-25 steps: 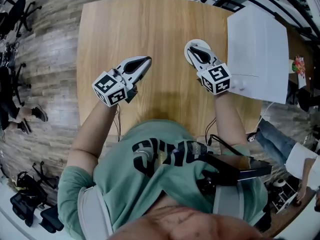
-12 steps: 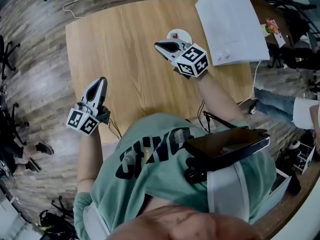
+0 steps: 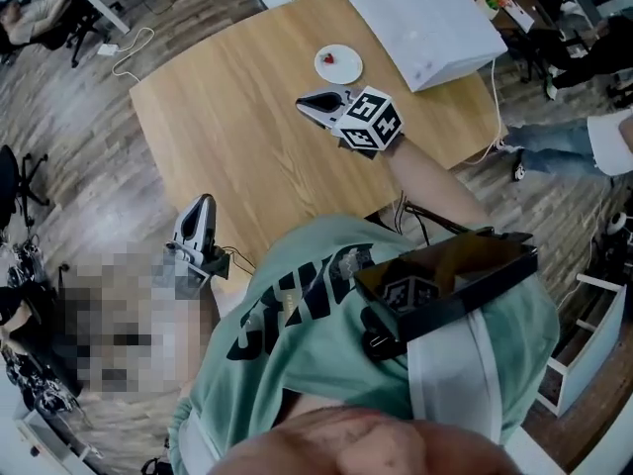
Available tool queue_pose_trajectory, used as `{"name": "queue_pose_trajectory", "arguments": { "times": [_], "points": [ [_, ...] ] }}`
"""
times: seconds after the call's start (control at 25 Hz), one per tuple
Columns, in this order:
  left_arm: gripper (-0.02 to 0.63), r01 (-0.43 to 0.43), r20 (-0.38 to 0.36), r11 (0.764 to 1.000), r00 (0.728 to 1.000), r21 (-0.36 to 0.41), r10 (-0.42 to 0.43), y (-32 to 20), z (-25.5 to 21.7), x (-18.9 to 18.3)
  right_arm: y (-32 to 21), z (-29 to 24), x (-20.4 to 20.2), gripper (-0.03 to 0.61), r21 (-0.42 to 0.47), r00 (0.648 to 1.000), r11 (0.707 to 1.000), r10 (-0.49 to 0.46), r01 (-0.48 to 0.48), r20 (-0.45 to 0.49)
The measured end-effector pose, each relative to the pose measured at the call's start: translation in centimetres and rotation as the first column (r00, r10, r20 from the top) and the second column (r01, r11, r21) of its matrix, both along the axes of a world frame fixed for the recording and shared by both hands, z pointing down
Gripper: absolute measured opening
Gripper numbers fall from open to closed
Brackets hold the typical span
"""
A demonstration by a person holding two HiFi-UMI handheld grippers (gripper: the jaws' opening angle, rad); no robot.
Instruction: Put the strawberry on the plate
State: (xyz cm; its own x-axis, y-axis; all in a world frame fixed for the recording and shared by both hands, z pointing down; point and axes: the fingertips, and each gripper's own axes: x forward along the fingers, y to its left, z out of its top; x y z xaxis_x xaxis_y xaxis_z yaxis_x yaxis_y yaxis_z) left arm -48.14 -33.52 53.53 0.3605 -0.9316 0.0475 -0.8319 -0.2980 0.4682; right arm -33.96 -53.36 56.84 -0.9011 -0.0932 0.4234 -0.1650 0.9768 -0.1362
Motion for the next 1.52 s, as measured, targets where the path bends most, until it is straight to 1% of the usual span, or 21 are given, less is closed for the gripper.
{"name": "queue_pose_trajectory", "arguments": {
  "times": [0.2, 0.36, 0.52, 0.68, 0.76, 0.84, 0.96, 1.04, 1.12, 1.24, 1.4, 1.52],
  "points": [
    [0.003, -0.041, 0.017, 0.998, 0.999, 0.039, 0.040, 0.1, -2.6, 3.6, 1.3, -1.7, 4.5, 0.008, 0.007, 1.000, 1.000, 0.028, -0.028, 0.015],
    [0.003, -0.082, 0.043, 0.996, 0.996, 0.046, 0.080, -0.6, -4.8, 9.2, 1.3, -3.8, 10.3, 0.008, 0.022, 0.999, 0.999, 0.040, -0.041, 0.035],
    [0.003, -0.120, 0.063, 0.991, 0.991, 0.058, 0.117, -2.0, -6.1, 17.2, 1.6, -4.8, 19.0, 0.008, 0.031, 0.996, 0.998, 0.056, -0.059, 0.070],
    [0.003, -0.160, 0.028, 0.985, 0.987, 0.060, 0.158, -3.0, -5.9, 27.0, 2.8, -4.1, 28.8, 0.008, 0.012, 0.992, 0.997, 0.075, -0.076, 0.103],
    [0.003, -0.187, 0.007, 0.981, 0.982, 0.041, 0.187, -3.6, -5.6, 32.1, 3.3, -3.5, 33.8, 0.008, -0.011, 0.991, 0.996, 0.087, -0.086, 0.104],
    [0.003, -0.223, 0.006, 0.975, 0.975, 0.016, 0.223, -3.9, -5.4, 36.9, 3.8, -2.7, 38.6, 0.008, -0.029, 0.990, 0.995, 0.099, -0.097, 0.097],
    [0.003, -0.274, 0.035, 0.961, 0.961, -0.025, 0.275, -4.5, -5.2, 42.8, 4.1, -1.5, 45.1, 0.008, -0.072, 0.983, 0.988, 0.144, -0.136, 0.110],
    [0.003, -0.300, 0.065, 0.953, 0.951, -0.046, 0.302, -4.7, -5.4, 45.4, 4.3, -0.8, 48.3, 0.008, -0.110, 0.974, 0.980, 0.182, -0.168, 0.135],
    [0.003, -0.318, 0.089, 0.946, 0.943, -0.056, 0.322, -4.8, -5.9, 47.2, 4.7, -0.2, 50.3, 0.008, -0.137, 0.964, 0.972, 0.212, -0.191, 0.161],
    [0.003, -0.330, 0.117, 0.942, 0.935, -0.066, 0.336, -4.6, -6.4, 48.5, 5.5, -0.1, 51.3, 0.008, -0.148, 0.955, 0.970, 0.222, -0.195, 0.196],
    [0.003, -0.331, 0.129, 0.941, 0.932, -0.076, 0.338, -3.0, -6.4, 49.1, 7.2, -0.1, 51.2, 0.008, -0.153, 0.954, 0.973, 0.202, -0.171, 0.219],
    [0.003, -0.324, 0.131, 0.943, 0.934, -0.079, 0.332, -1.6, -6.3, 47.8, 8.1, -0.2, 49.9, 0.008, -0.155, 0.956, 0.975, 0.193, -0.161, 0.220]
  ]
}}
